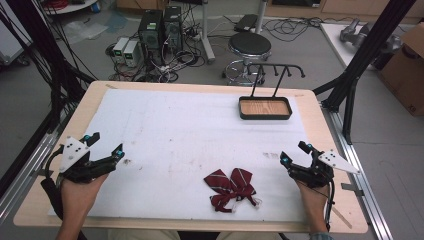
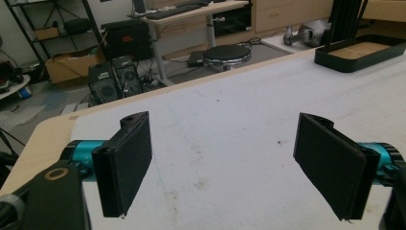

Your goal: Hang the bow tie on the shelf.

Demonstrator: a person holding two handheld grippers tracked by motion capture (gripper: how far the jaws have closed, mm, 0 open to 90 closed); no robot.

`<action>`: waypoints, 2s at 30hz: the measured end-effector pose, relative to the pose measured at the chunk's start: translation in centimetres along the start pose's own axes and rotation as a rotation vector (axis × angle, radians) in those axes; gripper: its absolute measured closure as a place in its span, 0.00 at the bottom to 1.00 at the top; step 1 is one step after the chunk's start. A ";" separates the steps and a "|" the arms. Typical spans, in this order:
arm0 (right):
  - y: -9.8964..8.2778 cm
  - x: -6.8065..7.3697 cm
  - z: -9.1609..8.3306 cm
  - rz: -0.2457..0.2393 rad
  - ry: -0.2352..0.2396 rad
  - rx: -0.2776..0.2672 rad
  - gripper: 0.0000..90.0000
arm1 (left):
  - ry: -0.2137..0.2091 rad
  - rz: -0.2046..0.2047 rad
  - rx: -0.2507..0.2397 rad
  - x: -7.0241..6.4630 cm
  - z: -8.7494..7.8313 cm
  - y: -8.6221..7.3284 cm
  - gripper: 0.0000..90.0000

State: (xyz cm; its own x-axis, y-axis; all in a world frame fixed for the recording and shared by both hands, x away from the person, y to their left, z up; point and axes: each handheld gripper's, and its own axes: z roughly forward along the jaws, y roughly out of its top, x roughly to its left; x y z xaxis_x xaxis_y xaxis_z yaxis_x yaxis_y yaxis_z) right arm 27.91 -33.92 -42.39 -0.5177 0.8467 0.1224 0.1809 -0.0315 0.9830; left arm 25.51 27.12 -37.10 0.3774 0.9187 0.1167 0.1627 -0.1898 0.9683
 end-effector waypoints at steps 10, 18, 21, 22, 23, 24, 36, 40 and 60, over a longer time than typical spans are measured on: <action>0.0 0.1 -0.1 0.001 0.012 -0.003 0.15 | 0.000 0.007 -0.002 -0.1 -0.3 0.3 0.24; 0.2 0.3 -0.2 -0.002 0.022 -0.011 0.16 | -0.004 0.005 0.000 -0.1 -0.2 0.2 0.24; 0.4 0.6 -0.2 -0.014 0.047 -0.018 0.16 | -0.010 0.007 -0.001 -0.1 -0.2 0.2 0.24; 0.4 0.7 -0.2 -0.016 0.055 -0.021 0.17 | -0.011 0.006 0.000 -0.2 -0.2 0.2 0.24; 0.5 0.9 -0.1 -0.021 0.093 -0.012 0.17 | -0.013 0.005 -0.002 -0.2 -0.2 0.3 0.24; 0.5 1.0 -0.1 -0.013 0.120 -0.003 0.17 | -0.015 0.004 -0.006 -0.2 -0.1 0.3 0.24; -0.2 5.8 2.4 -0.129 0.478 0.136 0.22 | -0.046 -0.007 -0.028 -0.5 0.0 0.5 0.24; -0.7 7.1 3.1 -0.170 0.554 0.181 0.29 | -0.051 -0.009 -0.032 -0.6 -0.1 0.6 0.24; -2.8 10.1 5.3 -0.340 0.742 0.435 0.56 | -0.059 -0.019 -0.038 -0.7 -0.1 0.7 0.24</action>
State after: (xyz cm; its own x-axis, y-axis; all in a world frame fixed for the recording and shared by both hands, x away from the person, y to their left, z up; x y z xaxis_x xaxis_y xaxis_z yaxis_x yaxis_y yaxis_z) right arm 26.61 -22.41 -44.63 -0.9765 0.2116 0.0406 0.1412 0.4863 0.8623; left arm 25.28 26.41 -36.48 0.4280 0.8997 0.0860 0.1364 -0.1584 0.9779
